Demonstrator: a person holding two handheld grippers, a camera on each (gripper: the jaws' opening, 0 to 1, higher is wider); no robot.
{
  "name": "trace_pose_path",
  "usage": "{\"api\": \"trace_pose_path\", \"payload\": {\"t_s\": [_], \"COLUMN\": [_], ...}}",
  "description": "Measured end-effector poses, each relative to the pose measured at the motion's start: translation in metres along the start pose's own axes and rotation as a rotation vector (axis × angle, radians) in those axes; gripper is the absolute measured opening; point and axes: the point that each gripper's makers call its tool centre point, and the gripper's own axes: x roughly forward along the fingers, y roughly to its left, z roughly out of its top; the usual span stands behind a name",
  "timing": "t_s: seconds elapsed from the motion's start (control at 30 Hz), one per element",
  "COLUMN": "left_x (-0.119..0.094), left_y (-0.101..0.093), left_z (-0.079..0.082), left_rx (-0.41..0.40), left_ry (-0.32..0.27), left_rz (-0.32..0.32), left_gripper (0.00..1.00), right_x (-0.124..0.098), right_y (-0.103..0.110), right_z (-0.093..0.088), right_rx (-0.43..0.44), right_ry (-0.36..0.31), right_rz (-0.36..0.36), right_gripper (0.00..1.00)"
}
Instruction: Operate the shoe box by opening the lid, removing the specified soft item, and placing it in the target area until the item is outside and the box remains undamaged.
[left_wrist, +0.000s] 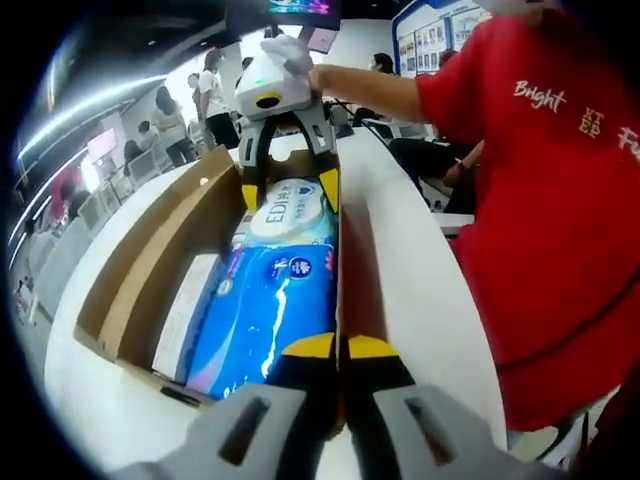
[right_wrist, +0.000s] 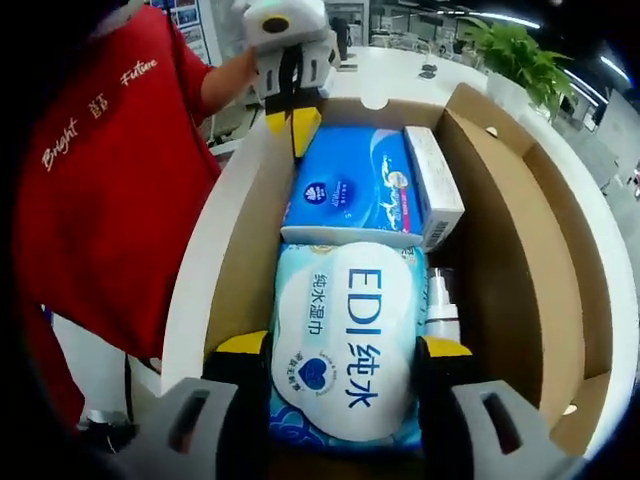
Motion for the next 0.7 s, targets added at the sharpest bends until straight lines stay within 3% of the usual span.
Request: {"api": "trace_pose_path", "payload": {"t_s": [0.23, 0.4, 0.7], "left_x": [-0.0005, -0.0001, 0.0002], "left_y": [-0.0033, -0.0035, -0.0048], "left_z": [0.0027, 0.0037, 0.0036], "left_rx": [0.017, -0.019, -0.024], "left_ry": [-0.027, -0.014, -0.007], "left_rz": [0.009, -0.004, -0.006], "left_gripper": [0.01, 0.01, 0.01], "right_x": [0.0052, 0.0062, 0.0093], "right_y": [0.0048, 0.0023, 0.0002], "right_z": [-0.0011, -0.0034, -0.0095], "right_rx": [0.004, 0.01, 0.008], "right_ry": [0.066, 0.118, 0.186], "right_rz": [0.029, 0.039, -0.016], "right_gripper": [0.62, 0.62, 0.63]}}
